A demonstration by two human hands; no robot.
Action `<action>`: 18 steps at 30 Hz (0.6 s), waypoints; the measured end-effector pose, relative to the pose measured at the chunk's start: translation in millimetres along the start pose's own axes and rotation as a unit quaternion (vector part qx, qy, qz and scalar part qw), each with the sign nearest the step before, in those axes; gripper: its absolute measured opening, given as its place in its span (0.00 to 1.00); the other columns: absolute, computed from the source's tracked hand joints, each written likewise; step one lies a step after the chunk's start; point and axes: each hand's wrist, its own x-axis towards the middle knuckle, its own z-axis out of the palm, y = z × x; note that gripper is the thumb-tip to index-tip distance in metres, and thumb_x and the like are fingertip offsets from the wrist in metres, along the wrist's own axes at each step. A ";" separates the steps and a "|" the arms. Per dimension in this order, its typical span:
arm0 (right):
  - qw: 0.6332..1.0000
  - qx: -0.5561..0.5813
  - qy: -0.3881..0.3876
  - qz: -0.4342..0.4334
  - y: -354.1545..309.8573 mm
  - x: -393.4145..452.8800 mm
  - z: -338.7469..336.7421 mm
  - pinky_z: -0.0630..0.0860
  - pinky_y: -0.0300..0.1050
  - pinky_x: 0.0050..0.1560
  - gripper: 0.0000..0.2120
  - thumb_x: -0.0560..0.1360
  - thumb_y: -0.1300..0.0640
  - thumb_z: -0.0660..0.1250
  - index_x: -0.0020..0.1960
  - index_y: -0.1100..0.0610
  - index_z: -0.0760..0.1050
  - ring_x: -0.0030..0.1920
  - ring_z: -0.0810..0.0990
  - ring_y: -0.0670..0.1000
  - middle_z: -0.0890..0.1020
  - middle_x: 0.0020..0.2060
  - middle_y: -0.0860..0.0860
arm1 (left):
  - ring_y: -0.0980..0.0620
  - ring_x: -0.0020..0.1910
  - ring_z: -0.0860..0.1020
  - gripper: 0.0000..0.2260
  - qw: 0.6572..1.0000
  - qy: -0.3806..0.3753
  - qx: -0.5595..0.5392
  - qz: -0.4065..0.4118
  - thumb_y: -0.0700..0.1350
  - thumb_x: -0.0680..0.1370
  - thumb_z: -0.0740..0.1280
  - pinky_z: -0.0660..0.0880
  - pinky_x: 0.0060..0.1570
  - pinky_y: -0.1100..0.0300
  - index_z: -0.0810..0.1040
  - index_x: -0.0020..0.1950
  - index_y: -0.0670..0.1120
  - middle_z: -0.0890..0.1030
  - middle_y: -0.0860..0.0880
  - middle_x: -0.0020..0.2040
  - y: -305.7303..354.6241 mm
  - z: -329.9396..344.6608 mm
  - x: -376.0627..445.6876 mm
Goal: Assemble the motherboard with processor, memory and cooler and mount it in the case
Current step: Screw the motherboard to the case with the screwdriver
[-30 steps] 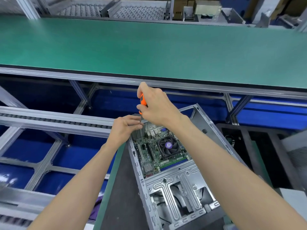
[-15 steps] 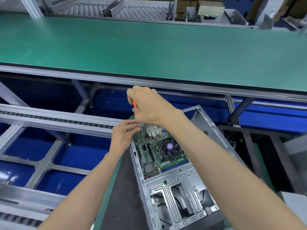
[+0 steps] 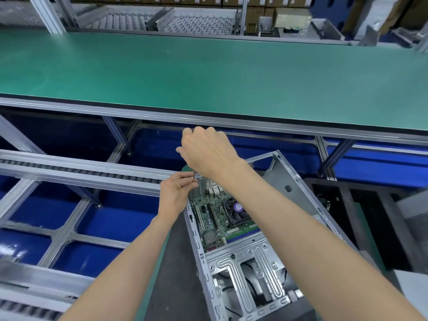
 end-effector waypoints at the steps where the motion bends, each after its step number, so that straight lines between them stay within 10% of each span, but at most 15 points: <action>1: 1.000 0.023 -0.011 -0.008 0.2 -0.2 -1.3 0.64 0.48 0.35 0.11 0.80 0.50 0.63 0.53 0.59 0.74 0.42 0.78 0.60 0.78 0.48 0.55 | 0.57 0.49 0.79 0.05 1.000 0.004 0.013 0.011 0.34 0.73 0.74 0.71 0.53 0.76 0.87 0.49 0.38 0.83 0.49 0.50 0.1 -0.2 -0.4; 5: 0.993 0.091 -0.071 -0.039 4.7 0.5 -8.7 0.56 0.43 0.29 0.10 0.72 0.58 0.67 0.49 0.57 0.68 0.34 0.68 0.55 0.66 0.45 0.52 | 0.61 0.46 0.78 0.05 0.999 0.016 0.034 0.024 0.33 0.73 0.74 0.69 0.49 0.78 0.87 0.47 0.39 0.83 0.51 0.49 -1.0 1.8 -0.3; 9: 1.000 -0.016 -0.007 -0.002 2.6 -0.2 -6.5 0.64 0.49 0.37 0.11 0.80 0.50 0.64 0.54 0.58 0.75 0.44 0.80 0.59 0.79 0.46 0.54 | 0.52 0.51 0.80 0.06 1.000 0.007 0.006 0.004 0.33 0.73 0.74 0.75 0.56 0.64 0.87 0.48 0.39 0.83 0.49 0.51 0.1 2.9 0.4; 14: 0.989 0.119 -0.081 -0.016 5.8 1.9 -7.0 0.64 0.47 0.36 0.11 0.71 0.58 0.67 0.50 0.57 0.68 0.42 0.73 0.59 0.72 0.47 0.53 | 0.65 0.47 0.79 0.05 0.999 0.008 0.038 0.011 0.34 0.73 0.74 0.73 0.52 0.72 0.87 0.48 0.40 0.83 0.50 0.49 -2.3 2.7 2.1; 18: 0.997 0.061 -0.039 0.010 5.7 1.9 -5.7 0.65 0.50 0.39 0.10 0.78 0.54 0.65 0.54 0.58 0.70 0.47 0.78 0.62 0.79 0.50 0.56 | 0.53 0.51 0.80 0.05 0.999 -0.004 0.043 0.013 0.35 0.73 0.75 0.75 0.55 0.64 0.87 0.48 0.40 0.82 0.55 0.50 -3.8 2.5 1.9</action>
